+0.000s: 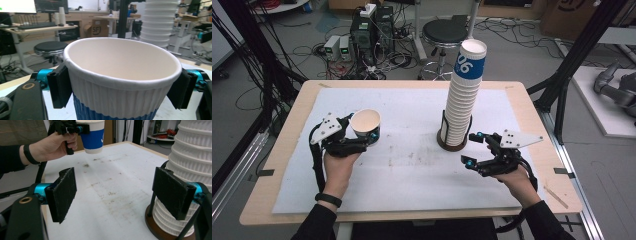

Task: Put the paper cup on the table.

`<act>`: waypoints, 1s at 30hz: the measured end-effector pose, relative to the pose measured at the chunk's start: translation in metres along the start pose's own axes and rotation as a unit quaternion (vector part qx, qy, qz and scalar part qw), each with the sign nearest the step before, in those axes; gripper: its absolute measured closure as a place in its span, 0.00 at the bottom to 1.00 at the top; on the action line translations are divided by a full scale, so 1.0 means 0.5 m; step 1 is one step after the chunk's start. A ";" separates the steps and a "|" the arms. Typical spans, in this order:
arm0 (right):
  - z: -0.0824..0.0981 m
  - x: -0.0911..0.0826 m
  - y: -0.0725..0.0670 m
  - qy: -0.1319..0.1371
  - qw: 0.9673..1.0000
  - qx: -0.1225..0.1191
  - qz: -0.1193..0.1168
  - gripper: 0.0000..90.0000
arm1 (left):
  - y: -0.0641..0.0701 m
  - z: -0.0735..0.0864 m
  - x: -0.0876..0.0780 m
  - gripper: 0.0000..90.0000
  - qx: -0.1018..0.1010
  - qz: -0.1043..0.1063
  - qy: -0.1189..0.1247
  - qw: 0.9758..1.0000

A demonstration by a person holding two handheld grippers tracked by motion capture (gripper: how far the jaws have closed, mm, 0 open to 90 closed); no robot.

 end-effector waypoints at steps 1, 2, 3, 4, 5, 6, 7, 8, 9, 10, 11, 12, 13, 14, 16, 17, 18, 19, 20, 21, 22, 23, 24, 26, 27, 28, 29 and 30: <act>0.000 -0.001 0.000 0.000 1.000 0.001 0.001 0.22 | -0.003 0.003 0.000 0.23 0.002 -0.005 -0.002 1.000; 0.001 -0.001 0.000 -0.001 1.000 0.002 0.001 0.22 | -0.007 0.006 0.001 0.23 0.002 -0.009 -0.002 1.000; 0.000 -0.002 0.002 0.002 1.000 -0.001 0.003 0.22 | -0.009 0.010 0.001 0.23 0.001 -0.011 -0.004 1.000; 0.000 -0.002 0.002 0.002 1.000 -0.001 0.004 0.22 | -0.015 0.014 0.002 0.23 -0.006 -0.015 -0.002 1.000; 0.000 -0.003 0.003 0.003 1.000 0.000 0.008 0.22 | -0.019 0.018 0.002 0.23 -0.013 -0.018 -0.001 1.000; 0.000 -0.003 0.005 0.003 1.000 0.001 0.009 0.22 | -0.024 0.022 0.003 0.23 -0.020 -0.024 0.000 1.000; -0.001 -0.004 0.006 0.005 1.000 0.000 0.010 0.22 | -0.027 0.024 0.004 0.23 -0.026 -0.027 0.003 0.999; 0.000 -0.004 0.006 0.005 1.000 0.001 0.010 0.22 | -0.029 0.029 0.006 0.23 -0.030 -0.028 0.001 0.999; 0.000 -0.005 0.006 0.005 1.000 0.002 0.012 0.22 | -0.031 0.033 0.008 0.23 -0.027 -0.030 -0.005 0.999; 0.001 -0.006 0.006 0.004 1.000 0.003 0.012 0.22 | -0.034 0.037 0.010 0.23 -0.021 -0.032 -0.009 0.999; 0.001 -0.006 0.006 0.005 1.000 0.003 0.012 0.22 | -0.037 0.040 0.012 0.23 -0.024 -0.034 -0.009 0.999; 0.001 -0.006 0.007 0.005 1.000 0.002 0.013 0.22 | -0.039 0.042 0.014 0.23 -0.025 -0.036 -0.009 0.999; 0.002 -0.007 0.008 0.004 1.000 0.001 0.015 0.22 | -0.042 0.045 0.015 0.23 -0.022 -0.039 -0.010 0.999; 0.002 -0.007 0.008 0.005 1.000 0.003 0.015 0.22 | -0.045 0.048 0.016 0.23 -0.019 -0.042 -0.011 0.999; 0.002 -0.009 0.010 0.007 1.000 0.004 0.018 0.22 | -0.053 0.054 0.017 0.23 -0.017 -0.048 -0.014 0.999; 0.003 -0.010 0.011 0.007 1.000 0.004 0.018 0.22 | -0.057 0.058 0.018 0.23 -0.020 -0.051 -0.014 0.998; 0.003 -0.011 0.011 0.006 1.000 0.005 0.019 0.22 | -0.061 0.062 0.018 0.23 -0.022 -0.053 -0.015 0.998; 0.003 -0.011 0.013 0.008 1.000 0.003 0.021 0.22 | -0.064 0.065 0.019 0.23 -0.028 -0.054 -0.015 0.998; 0.004 -0.012 0.013 0.009 1.000 0.004 0.020 0.22 | -0.068 0.068 0.019 0.23 -0.027 -0.055 -0.017 0.998; 0.005 -0.013 0.013 0.007 1.000 0.007 0.021 0.22 | -0.070 0.071 0.019 0.23 -0.029 -0.057 -0.018 0.998; 0.006 -0.014 0.013 0.007 1.000 0.008 0.021 0.22 | -0.072 0.073 0.020 0.23 -0.033 -0.058 -0.017 0.998; 0.007 -0.015 0.014 0.006 1.000 0.009 0.022 0.22 | -0.073 0.075 0.020 0.23 -0.034 -0.058 -0.020 0.998; 0.007 -0.016 0.015 0.007 1.000 0.007 0.023 0.22 | -0.074 0.078 0.022 0.23 -0.034 -0.058 -0.022 0.998; 0.008 -0.017 0.016 0.008 1.000 0.007 0.025 0.22 | -0.074 0.083 0.026 0.23 -0.033 -0.058 -0.026 0.997; 0.008 -0.018 0.016 0.008 1.000 0.009 0.025 0.22 | -0.074 0.084 0.028 0.23 -0.032 -0.058 -0.027 0.997; 0.009 -0.019 0.017 0.008 1.000 0.010 0.026 0.22 | -0.073 0.086 0.030 0.23 -0.030 -0.059 -0.029 0.997; 0.010 -0.020 0.017 0.007 1.000 0.012 0.026 0.22 | -0.073 0.087 0.032 0.23 -0.028 -0.057 -0.030 0.998; 0.010 -0.020 0.018 0.008 1.000 0.011 0.027 0.22 | -0.073 0.090 0.034 0.23 -0.028 -0.057 -0.031 0.997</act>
Point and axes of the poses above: each handheld gripper's, and its own axes: x roughly forward along the jaws, z roughly out of its underside, y roughly to its right, the point moved 9 cm from there along x, roughly forward along the jaws, and after that the axes turned 15 degrees about x, right-handed, at the moved point
